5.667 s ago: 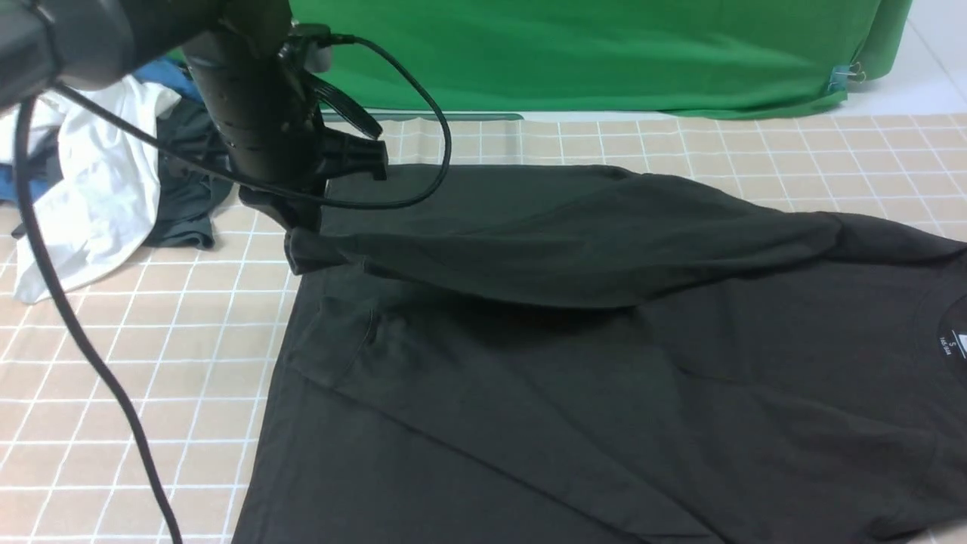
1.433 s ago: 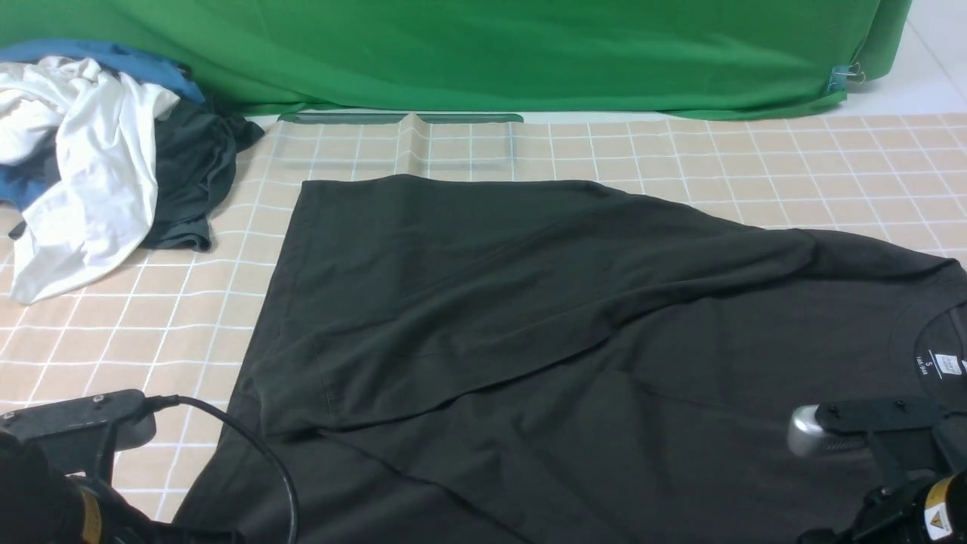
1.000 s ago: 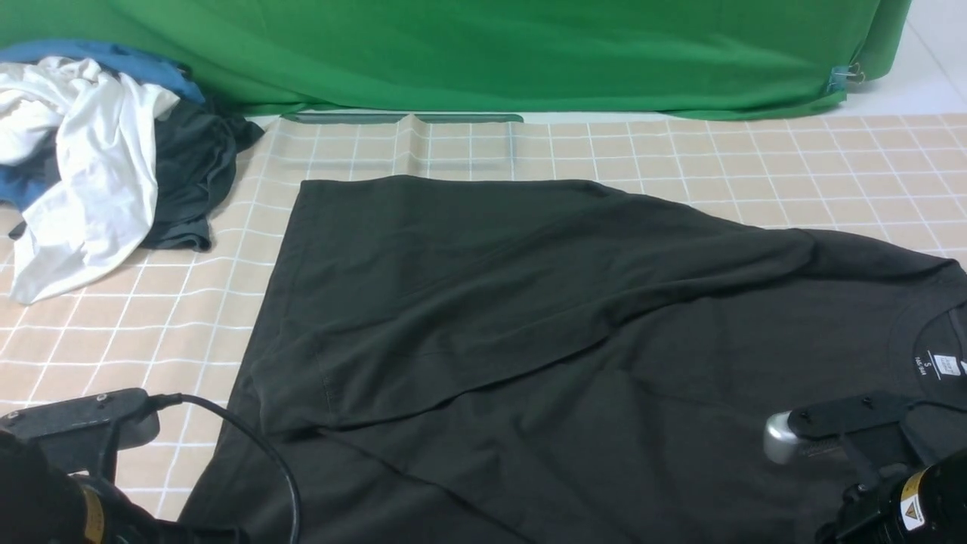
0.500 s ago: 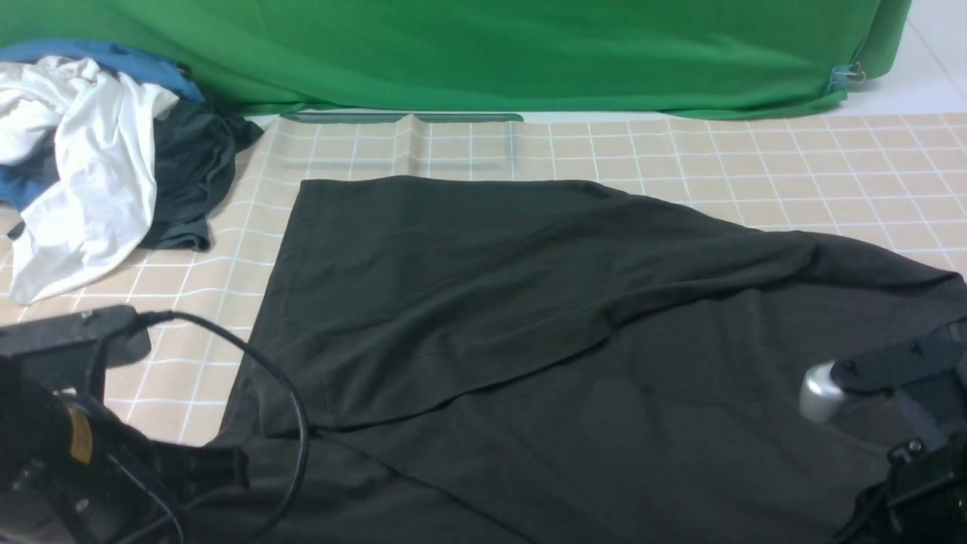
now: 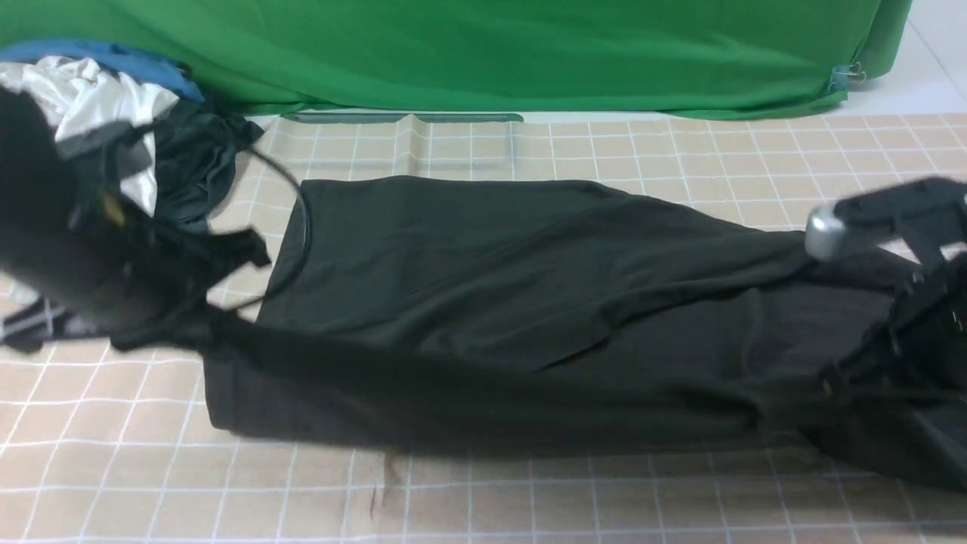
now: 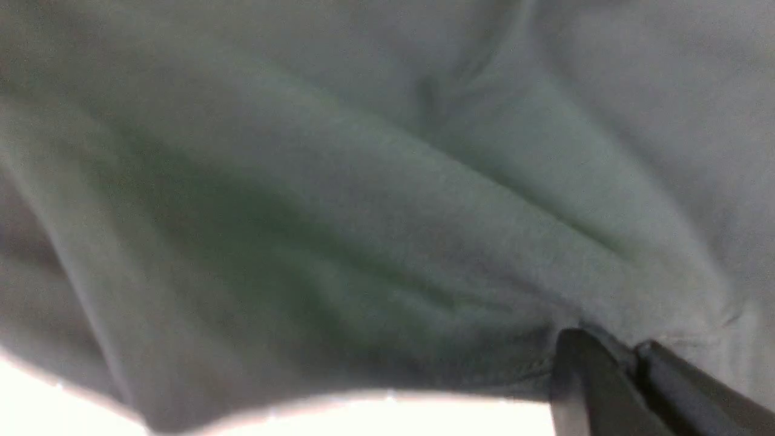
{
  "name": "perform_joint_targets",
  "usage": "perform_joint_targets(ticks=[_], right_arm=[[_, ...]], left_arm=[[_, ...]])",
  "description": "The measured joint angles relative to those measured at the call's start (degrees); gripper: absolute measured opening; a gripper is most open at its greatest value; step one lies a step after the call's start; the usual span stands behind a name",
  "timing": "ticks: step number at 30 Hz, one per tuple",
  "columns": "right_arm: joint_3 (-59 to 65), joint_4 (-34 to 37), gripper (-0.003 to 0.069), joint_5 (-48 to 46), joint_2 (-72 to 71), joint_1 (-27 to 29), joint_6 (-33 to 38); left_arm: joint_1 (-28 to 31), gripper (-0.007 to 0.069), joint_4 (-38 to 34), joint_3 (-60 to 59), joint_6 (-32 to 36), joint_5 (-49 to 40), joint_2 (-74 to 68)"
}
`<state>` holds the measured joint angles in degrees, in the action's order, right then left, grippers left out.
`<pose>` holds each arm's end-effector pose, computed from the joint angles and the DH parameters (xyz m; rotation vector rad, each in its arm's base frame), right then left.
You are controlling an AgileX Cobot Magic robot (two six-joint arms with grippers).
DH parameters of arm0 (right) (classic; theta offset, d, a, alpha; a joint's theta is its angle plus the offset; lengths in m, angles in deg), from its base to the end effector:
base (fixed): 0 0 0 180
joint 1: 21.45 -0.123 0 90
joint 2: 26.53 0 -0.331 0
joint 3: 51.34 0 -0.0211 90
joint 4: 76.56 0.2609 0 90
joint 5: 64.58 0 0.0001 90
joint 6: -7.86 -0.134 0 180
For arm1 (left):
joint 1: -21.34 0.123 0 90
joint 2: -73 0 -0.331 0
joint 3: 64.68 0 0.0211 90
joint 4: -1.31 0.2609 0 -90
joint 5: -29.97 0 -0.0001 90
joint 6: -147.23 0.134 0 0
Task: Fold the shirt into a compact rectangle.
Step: 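Fold the black garment in half by bringing its near edge over to the far edge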
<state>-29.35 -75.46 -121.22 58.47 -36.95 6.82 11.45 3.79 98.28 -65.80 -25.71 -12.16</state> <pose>0.2543 0.0728 0.2681 -0.3483 2.8389 0.0840 0.2786 -0.0437 0.2942 -0.5308 2.7126 -0.1455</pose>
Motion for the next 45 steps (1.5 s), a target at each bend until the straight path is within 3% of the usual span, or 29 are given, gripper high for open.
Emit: perform_joint_targets(ticks=[5, 12, 14, 15, 16, 19, 20, 22, 25, 30, 37, 40, 41, 42, 43, 45], right_arm=[[-12.29, 0.53, 0.0052, -4.48, 12.81, 4.41, 3.16], [-21.50, 0.19, 0.0074, -3.45, 24.55, 5.49, 4.36], [-23.83, -0.20, 0.0171, -2.86, 27.13, 5.49, 4.29], [-23.83, -0.20, 0.0171, -2.86, 27.13, 5.49, 4.29], [-25.15, -0.52, 0.0294, -3.30, 27.66, 5.49, 3.40], [-26.75, -0.64, 0.0418, -5.21, 27.66, 5.35, 2.04], [-27.24, -1.10, 0.0489, -6.86, 27.66, 4.88, 1.70], [-27.15, -1.10, 0.0556, -8.69, 27.66, 3.18, 1.81], [-25.80, -1.10, 0.0577, -6.05, 27.71, -1.70, 4.06], [-25.03, -0.42, 0.0577, 3.94, 29.48, -8.05, 5.38], [-25.08, -1.10, 0.0570, 9.80, 34.71, -8.15, 1.04], [-25.08, -1.10, 0.0473, 10.89, 35.54, -8.11, 0.33], [-25.08, -1.10, 0.0403, 11.46, 35.54, -8.11, 0.35], [-25.15, -1.10, 0.0257, 12.41, 35.54, -8.11, 0.60], [-25.18, -1.10, 0.0257, 12.49, 35.54, -8.11, 0.66], [-25.97, -1.10, 0.0099, 12.45, 35.54, -8.05, 1.04]], left_arm=[[3.39, 0.0032, -1.49, 10.70, 1.95, -1.36, -10.19], [4.11, 0.0032, -2.48, 18.57, 3.86, -3.34, -19.38], [4.18, 0.0032, -2.48, 20.56, 4.02, -3.54, -22.12], [4.18, 0.0032, -2.48, 20.67, 4.11, -3.60, -22.12], [4.18, 0.0032, -2.48, 21.47, 4.33, -3.65, -23.87], [4.18, 0.0032, -2.48, 21.78, 4.46, -3.85, -25.19], [4.18, 0.0032, -2.48, 21.79, 4.51, -4.13, -25.87], [4.25, 0.0032, -2.08, 21.79, 4.72, -4.37, -26.47], [4.25, 0.0032, -2.08, 21.79, 4.79, -4.37, -26.67], [4.25, 0.0032, -2.08, 21.79, 5.50, -4.37, -26.67], [4.25, 0.0032, -2.08, 21.79, 5.50, -4.37, -26.67], [4.25, 0.0032, -2.78, 21.79, 5.50, -4.37, -26.67], [4.25, 0.0032, -2.94, 21.79, 5.50, -4.37, -26.67], [4.25, 0.0032, -3.12, 21.79, 5.50, -4.37, -26.67], [4.25, 0.0032, -3.12, 21.79, 5.50, -4.37, -26.67], [4.25, 0.0032, -3.13, 21.85, 5.50, -4.63, -26.67]])
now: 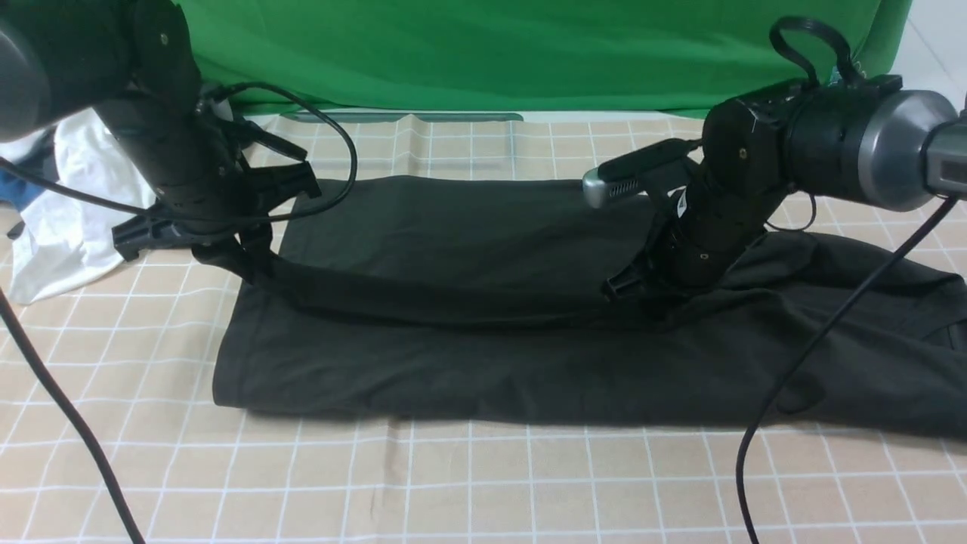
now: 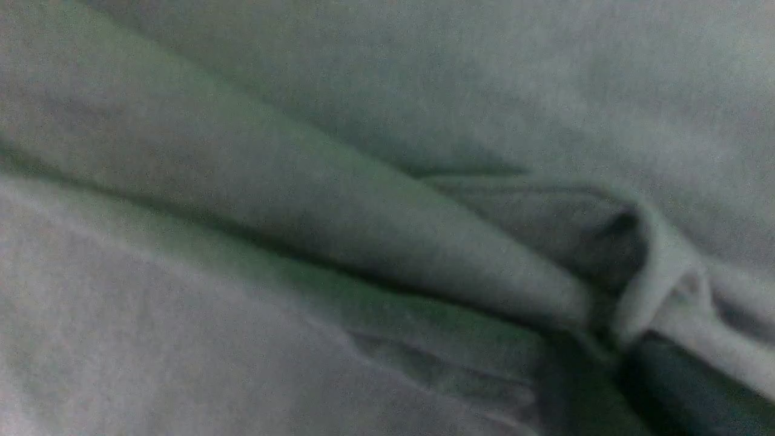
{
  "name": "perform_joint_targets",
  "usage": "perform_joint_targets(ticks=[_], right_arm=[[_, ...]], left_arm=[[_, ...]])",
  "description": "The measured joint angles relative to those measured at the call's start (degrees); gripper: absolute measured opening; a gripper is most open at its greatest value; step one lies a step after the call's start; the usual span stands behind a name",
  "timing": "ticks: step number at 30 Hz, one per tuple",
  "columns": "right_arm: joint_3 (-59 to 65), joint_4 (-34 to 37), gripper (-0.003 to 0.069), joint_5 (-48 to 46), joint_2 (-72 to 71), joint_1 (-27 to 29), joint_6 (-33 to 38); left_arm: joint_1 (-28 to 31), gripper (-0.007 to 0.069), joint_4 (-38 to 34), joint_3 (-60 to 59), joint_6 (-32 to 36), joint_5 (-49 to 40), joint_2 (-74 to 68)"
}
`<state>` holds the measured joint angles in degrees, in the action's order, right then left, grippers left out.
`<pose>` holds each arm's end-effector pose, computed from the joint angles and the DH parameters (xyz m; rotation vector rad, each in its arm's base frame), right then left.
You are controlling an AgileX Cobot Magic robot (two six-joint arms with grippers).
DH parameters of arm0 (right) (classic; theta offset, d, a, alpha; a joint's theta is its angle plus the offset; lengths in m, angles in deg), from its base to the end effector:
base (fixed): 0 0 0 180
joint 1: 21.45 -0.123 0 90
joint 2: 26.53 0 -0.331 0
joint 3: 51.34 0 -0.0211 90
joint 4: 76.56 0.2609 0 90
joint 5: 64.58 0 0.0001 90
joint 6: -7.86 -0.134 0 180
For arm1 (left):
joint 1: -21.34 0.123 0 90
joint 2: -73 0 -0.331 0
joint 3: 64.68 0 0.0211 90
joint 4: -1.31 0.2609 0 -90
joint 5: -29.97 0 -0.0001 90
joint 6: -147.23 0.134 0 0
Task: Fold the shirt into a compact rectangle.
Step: 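Fold the black garment in half by bringing its near edge over to the far edge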
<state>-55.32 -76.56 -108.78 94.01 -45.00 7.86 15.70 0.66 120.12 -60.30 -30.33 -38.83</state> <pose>0.4172 0.1818 0.1837 -0.5737 2.7521 0.0972 0.4059 -0.0414 0.2433 -0.5630 2.8761 -0.1076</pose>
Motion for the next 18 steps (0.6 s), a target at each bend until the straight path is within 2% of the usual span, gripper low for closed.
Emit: perform_joint_targets(ticks=[4, 12, 18], right_arm=[[-4.88, -0.94, 0.0040, -3.11, 0.00, 0.63, 0.79], [-17.19, -1.22, 0.0038, -7.61, 0.04, 4.41, 2.04], [-19.58, 0.00, 0.0048, -14.68, 0.19, 5.17, 3.85]], left_arm=[[0.00, 0.0032, -0.05, 1.77, 0.00, -4.77, 0.00], [0.00, 0.0032, 0.21, 13.15, 0.00, -7.02, -0.70], [0.00, 0.0032, 0.21, 17.67, -0.27, -8.77, -2.63]])
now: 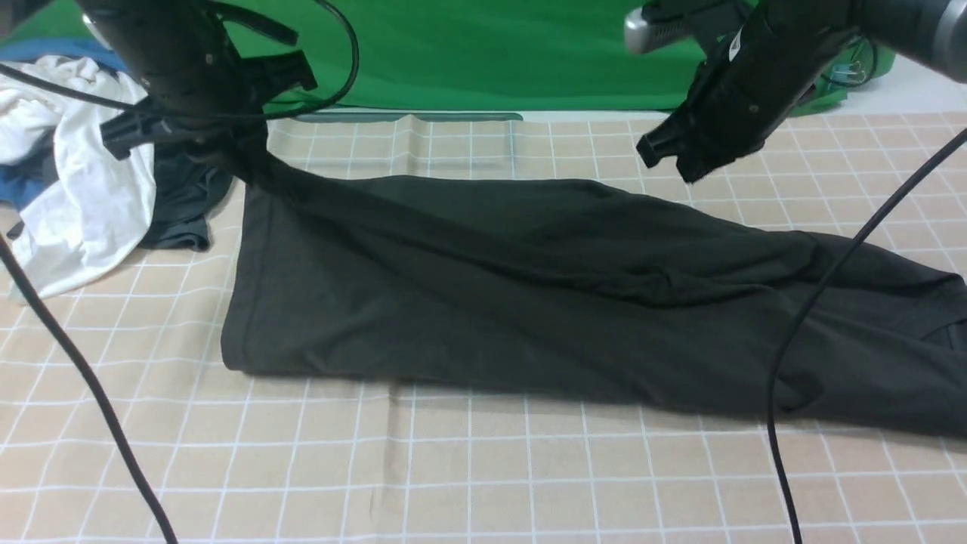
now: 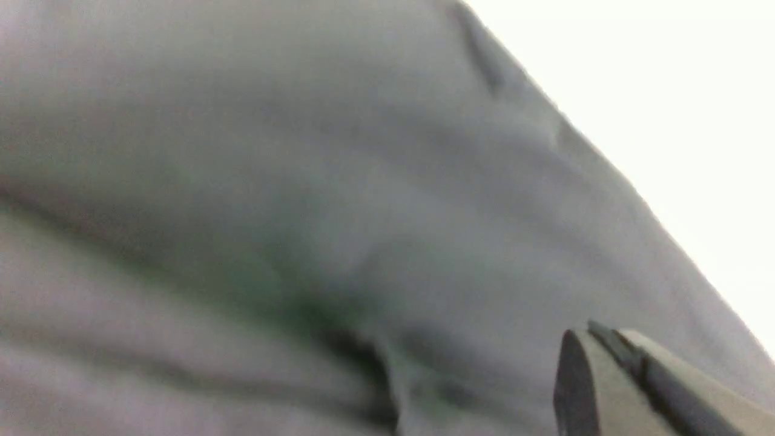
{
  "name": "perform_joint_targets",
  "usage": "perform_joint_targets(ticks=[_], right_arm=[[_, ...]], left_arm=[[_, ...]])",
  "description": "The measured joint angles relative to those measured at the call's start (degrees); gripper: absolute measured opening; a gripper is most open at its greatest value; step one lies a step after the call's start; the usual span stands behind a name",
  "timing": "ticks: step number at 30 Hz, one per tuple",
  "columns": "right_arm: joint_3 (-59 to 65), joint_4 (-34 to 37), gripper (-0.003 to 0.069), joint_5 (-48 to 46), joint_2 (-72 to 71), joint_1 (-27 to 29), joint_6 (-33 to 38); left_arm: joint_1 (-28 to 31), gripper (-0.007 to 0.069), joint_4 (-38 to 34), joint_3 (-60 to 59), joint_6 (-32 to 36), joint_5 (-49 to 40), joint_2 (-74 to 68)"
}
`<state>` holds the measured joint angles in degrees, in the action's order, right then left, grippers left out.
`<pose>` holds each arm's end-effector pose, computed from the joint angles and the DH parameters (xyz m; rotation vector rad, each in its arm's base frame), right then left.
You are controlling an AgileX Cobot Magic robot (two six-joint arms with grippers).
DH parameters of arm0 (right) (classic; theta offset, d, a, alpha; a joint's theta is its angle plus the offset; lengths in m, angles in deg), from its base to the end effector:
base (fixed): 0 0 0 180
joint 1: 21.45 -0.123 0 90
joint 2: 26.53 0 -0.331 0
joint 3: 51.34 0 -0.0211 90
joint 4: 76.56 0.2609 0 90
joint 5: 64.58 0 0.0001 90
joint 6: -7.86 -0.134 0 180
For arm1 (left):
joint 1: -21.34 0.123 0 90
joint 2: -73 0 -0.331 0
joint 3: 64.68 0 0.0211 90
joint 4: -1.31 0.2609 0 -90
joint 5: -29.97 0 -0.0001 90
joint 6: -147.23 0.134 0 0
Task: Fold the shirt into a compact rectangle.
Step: 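Fold the black garment in half by bringing its near edge over to the far edge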
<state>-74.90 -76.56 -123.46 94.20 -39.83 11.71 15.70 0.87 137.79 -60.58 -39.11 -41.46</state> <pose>0.4602 0.1529 0.2734 -0.5255 2.6749 0.0731 0.4397 -0.0444 0.3095 -0.5450 2.7706 -0.1458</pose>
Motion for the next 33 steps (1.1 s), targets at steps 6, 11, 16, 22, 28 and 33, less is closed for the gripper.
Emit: perform_joint_targets(ticks=[6, 11, 16, 22, 28, 33], right_arm=[[-0.05, 5.47, 0.0245, -5.89, 1.82, -0.07, 0.08], [-0.05, 6.09, 0.0396, -10.27, 5.15, -0.38, 0.03], [-0.05, 6.21, 0.0410, -10.71, 7.88, -1.24, -0.21], [-0.05, 6.49, 0.0404, -10.47, 10.25, -2.58, -0.35], [-0.10, 6.26, 0.0101, -7.53, 12.45, -2.52, 2.05], [-2.69, 6.12, 0.0048, -7.69, 11.94, -1.87, 3.54]], left_arm=[[0.00, 0.0032, 0.00, 0.00, 0.74, -0.86, -1.95], [0.00, 0.0032, 0.06, 0.00, 1.13, -0.86, -3.14], [0.00, 0.0032, 0.06, 0.00, 1.19, -0.86, -3.22], [0.00, 0.0032, 0.05, 0.00, 1.58, -0.86, -3.22], [0.00, 0.0032, 1.12, 0.00, 2.07, -0.86, -3.22], [0.00, 0.0032, 1.29, 0.00, 2.19, -0.86, -3.22]])
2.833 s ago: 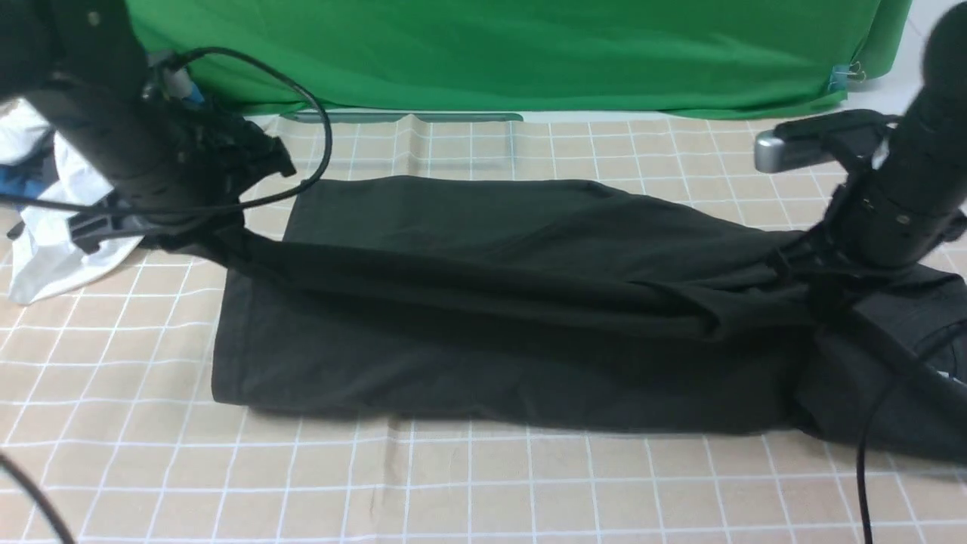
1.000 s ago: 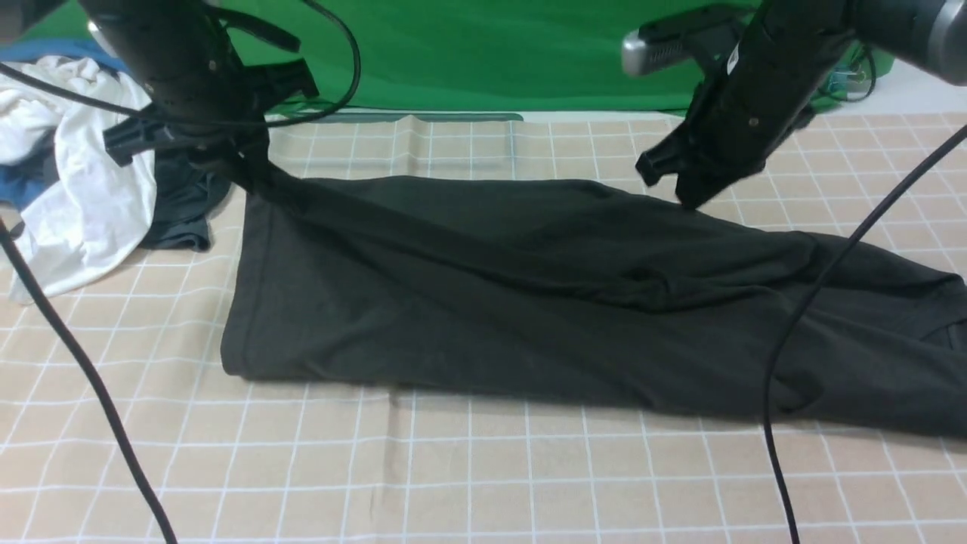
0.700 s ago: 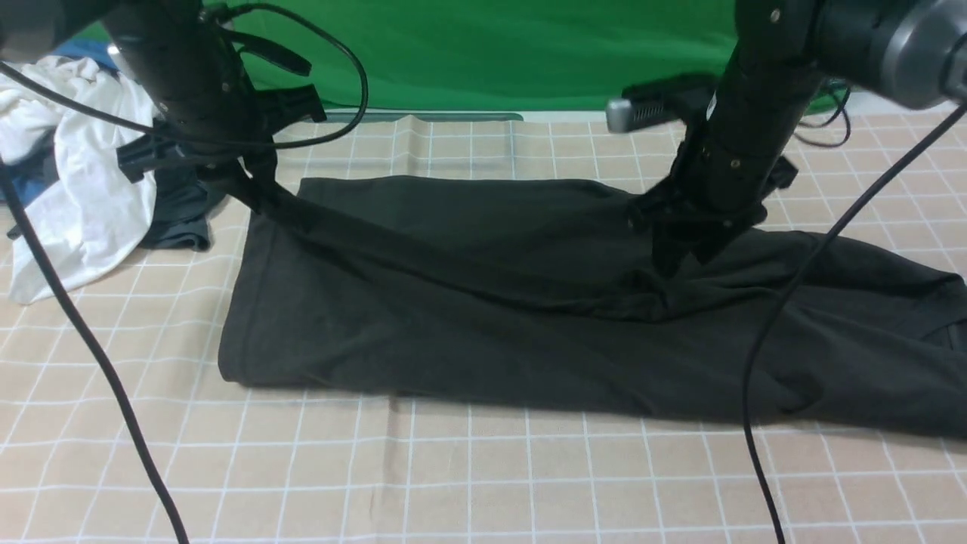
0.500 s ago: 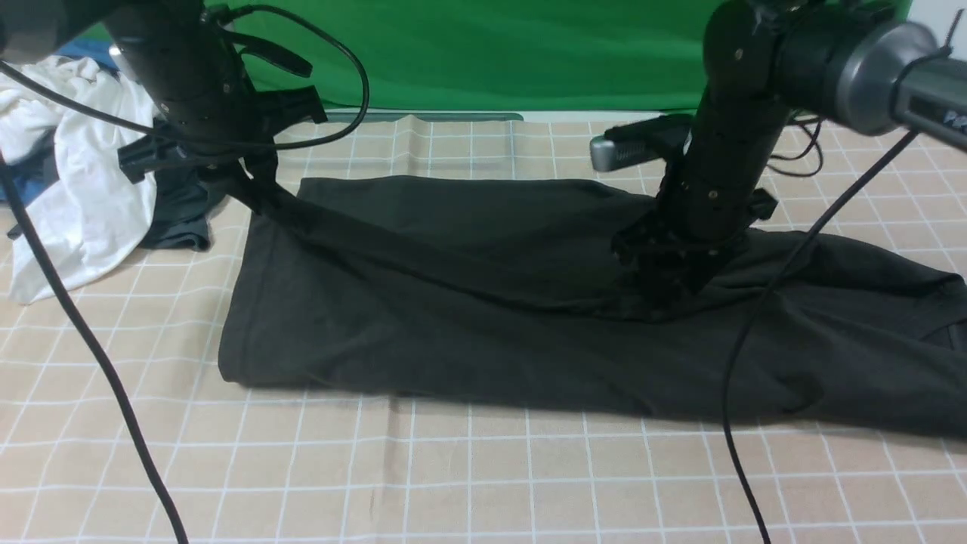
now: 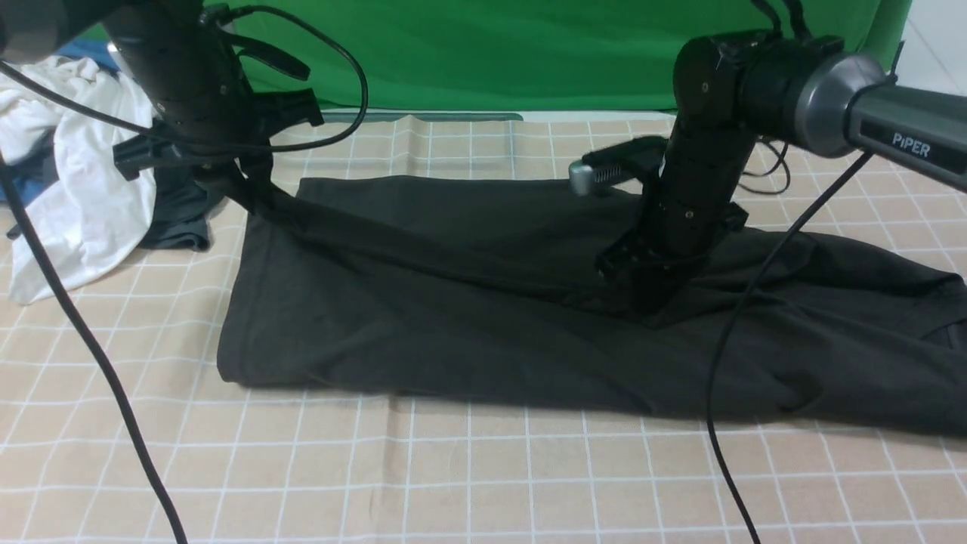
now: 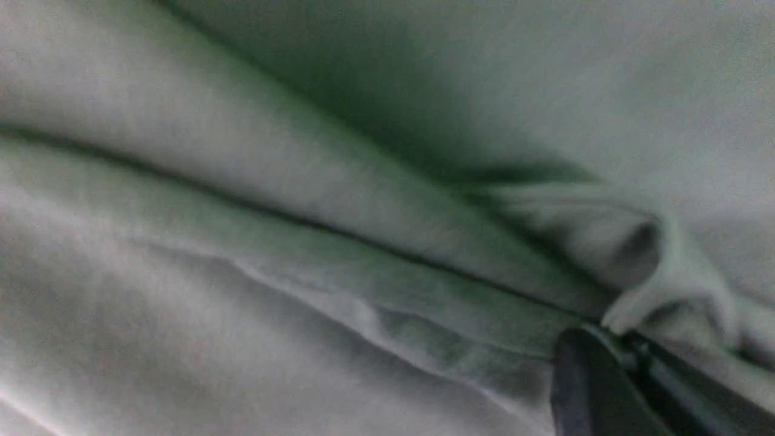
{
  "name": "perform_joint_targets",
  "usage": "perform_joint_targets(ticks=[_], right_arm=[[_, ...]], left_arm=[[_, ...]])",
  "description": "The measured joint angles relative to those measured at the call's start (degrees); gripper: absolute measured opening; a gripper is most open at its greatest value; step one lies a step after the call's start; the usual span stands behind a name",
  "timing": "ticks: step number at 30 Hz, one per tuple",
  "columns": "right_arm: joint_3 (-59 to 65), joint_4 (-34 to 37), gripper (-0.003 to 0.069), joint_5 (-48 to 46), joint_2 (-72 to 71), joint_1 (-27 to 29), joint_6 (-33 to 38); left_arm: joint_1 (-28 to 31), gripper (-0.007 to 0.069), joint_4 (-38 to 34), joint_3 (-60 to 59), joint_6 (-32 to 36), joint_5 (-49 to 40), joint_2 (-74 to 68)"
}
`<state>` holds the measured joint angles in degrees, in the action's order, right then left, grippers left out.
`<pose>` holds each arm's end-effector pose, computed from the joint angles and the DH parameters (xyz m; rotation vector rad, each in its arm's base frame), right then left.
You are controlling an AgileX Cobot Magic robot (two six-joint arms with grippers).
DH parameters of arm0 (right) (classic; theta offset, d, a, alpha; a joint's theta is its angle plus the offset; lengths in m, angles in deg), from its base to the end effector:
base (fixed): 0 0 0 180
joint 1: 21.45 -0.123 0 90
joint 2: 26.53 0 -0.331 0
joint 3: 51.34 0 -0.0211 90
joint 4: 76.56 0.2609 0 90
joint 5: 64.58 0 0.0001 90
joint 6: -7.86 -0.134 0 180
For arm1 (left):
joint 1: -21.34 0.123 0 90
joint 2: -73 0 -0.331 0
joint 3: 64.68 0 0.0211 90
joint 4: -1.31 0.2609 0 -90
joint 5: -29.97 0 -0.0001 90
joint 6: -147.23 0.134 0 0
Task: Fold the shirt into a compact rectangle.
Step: 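Fold the black garment in half by bringing its near edge over to the far edge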
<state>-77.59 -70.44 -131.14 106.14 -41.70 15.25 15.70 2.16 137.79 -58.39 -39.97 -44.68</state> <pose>0.4618 0.1843 0.1805 -0.6692 2.9515 0.1722 0.4478 -0.0423 0.2839 -0.4962 2.8440 -0.0811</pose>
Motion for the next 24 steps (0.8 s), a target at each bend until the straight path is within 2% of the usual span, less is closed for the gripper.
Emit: perform_joint_targets(ticks=[6, 14, 20, 24], right_arm=[[-7.10, -0.25, 0.0046, -1.60, -1.83, 1.78, 0.15], [-10.24, -0.16, 0.0045, -1.20, -1.91, 2.52, 1.51], [-11.20, -0.10, 0.0045, 0.45, -1.91, 3.98, 1.61], [-11.51, -0.05, 0.0043, 3.50, -1.91, 5.01, 1.63]], left_arm=[[0.00, 0.0032, 0.08, 0.53, 0.00, 0.00, 0.00], [0.00, 0.0032, 0.02, 0.57, -0.06, 0.91, 0.00], [0.23, 0.0032, -0.09, 0.57, -4.17, 2.75, 0.00], [2.16, 0.0032, -3.46, 1.14, -5.70, 6.86, -0.05]])
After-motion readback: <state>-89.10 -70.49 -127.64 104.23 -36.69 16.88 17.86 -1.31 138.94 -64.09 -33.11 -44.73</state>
